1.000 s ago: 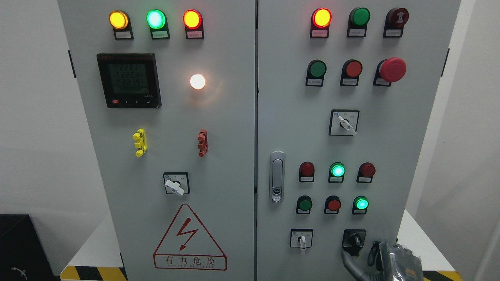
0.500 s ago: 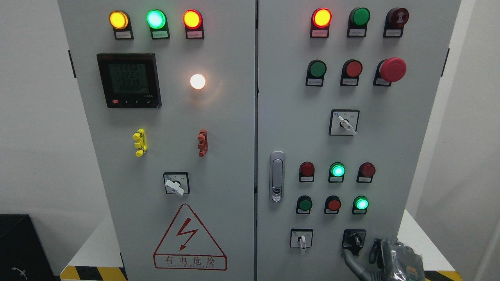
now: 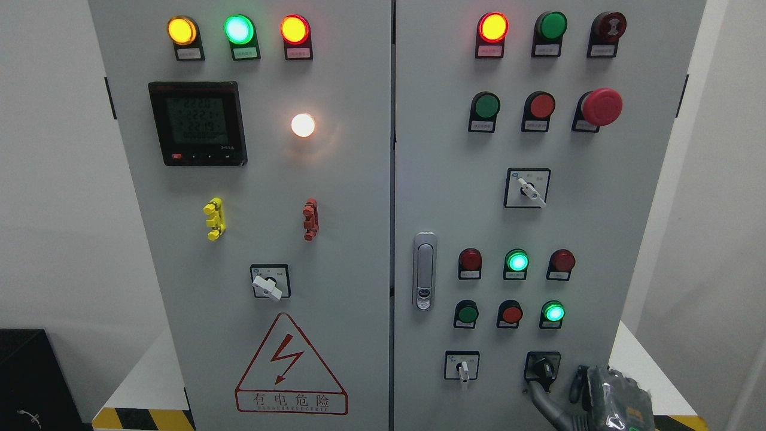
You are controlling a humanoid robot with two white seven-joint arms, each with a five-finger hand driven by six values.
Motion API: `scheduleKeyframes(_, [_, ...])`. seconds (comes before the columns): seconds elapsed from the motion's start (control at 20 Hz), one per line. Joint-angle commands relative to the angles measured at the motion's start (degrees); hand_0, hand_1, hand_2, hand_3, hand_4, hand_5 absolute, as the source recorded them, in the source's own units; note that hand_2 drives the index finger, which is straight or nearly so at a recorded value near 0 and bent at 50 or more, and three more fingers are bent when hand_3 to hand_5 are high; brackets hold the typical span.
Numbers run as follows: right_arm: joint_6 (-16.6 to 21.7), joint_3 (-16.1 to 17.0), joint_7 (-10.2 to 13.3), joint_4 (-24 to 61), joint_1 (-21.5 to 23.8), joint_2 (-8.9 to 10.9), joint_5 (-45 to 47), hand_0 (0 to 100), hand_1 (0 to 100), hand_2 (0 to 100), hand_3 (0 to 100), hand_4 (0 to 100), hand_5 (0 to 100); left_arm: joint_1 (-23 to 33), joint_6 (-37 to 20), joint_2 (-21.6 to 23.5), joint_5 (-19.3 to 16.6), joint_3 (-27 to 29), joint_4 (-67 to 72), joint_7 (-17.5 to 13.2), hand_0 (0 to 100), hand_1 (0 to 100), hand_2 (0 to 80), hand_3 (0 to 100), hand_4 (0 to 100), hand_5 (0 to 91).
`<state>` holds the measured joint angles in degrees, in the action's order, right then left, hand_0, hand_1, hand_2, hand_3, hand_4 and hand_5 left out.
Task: Flip black knob to close circuit
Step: 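Grip the black knob with the right hand and twist it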
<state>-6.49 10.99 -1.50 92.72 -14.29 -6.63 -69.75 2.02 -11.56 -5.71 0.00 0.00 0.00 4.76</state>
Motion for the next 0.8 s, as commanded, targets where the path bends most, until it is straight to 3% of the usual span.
scheduleKeyframes(0.0, [-0.10, 0.53, 0.09, -0.96, -0.39, 0.13, 0.05, 0, 24, 78, 95, 79, 85, 0.00, 0.05, 0.00, -1.23, -1.14, 1.23, 0.07, 12, 56, 0.0, 0, 0, 0.0])
scheduleKeyframes(0.75, [-0.10, 1.93, 0.97, -1.57, -0.91, 0.13, 0.40, 0, 24, 78, 94, 79, 85, 0.00, -0.04, 0.00, -1.23, -1.14, 1.23, -0.02, 12, 56, 0.0, 0, 0, 0.0])
